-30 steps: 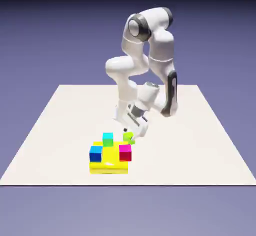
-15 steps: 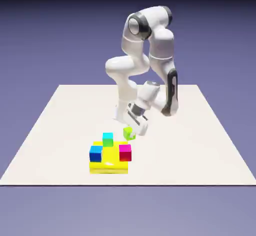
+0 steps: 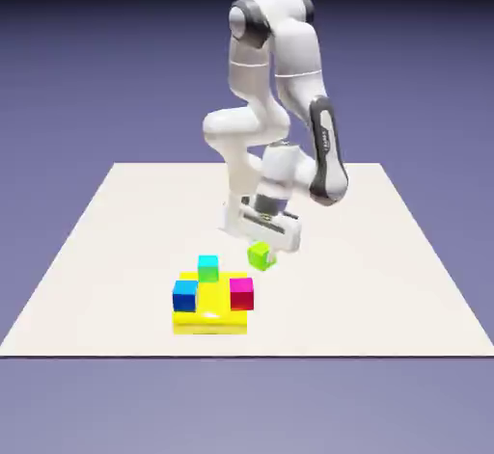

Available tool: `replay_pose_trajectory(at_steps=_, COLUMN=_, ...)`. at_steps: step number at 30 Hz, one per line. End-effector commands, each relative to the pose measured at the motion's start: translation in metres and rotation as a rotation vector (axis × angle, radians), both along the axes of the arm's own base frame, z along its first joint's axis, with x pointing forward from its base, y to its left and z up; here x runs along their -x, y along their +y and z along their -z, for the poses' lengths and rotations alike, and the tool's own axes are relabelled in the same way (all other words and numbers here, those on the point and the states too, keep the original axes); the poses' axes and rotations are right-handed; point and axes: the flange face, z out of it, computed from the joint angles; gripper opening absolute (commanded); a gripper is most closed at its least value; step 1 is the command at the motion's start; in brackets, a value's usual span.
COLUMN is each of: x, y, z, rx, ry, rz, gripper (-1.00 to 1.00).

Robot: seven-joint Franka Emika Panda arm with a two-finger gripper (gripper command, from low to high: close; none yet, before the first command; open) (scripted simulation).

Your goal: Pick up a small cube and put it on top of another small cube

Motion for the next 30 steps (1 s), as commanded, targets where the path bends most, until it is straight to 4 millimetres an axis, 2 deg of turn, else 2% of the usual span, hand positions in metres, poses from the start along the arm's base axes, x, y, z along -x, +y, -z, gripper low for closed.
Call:
replay_pose_trajectory(at_steps=1, x=-0.008, y=-0.002, z=-0.004, rx=-0.006, ry=-0.007, rz=-0.062, gripper=-1.00)
replay_pose_trajectory(at_steps=9, x=-0.059, y=-0.037, z=-0.048, rx=0.015, ry=-0.076, rz=-0.535, gripper=-1.00)
replay_pose_trajectory(at_steps=16, x=-0.081, y=-0.079, z=-0.092, rx=0.128, ry=-0.111, rz=-0.938, gripper=-1.00)
replay_pose_trajectory(at_steps=23, x=-0.095, y=-0.079, z=-0.064, rx=0.128, ry=-0.125, rz=-0.942, gripper=-1.00)
replay_pose_trajectory(at_steps=30, x=-0.101, y=-0.073, z=-0.029, rx=0.129, ry=-0.113, rz=-0.938, gripper=-1.00)
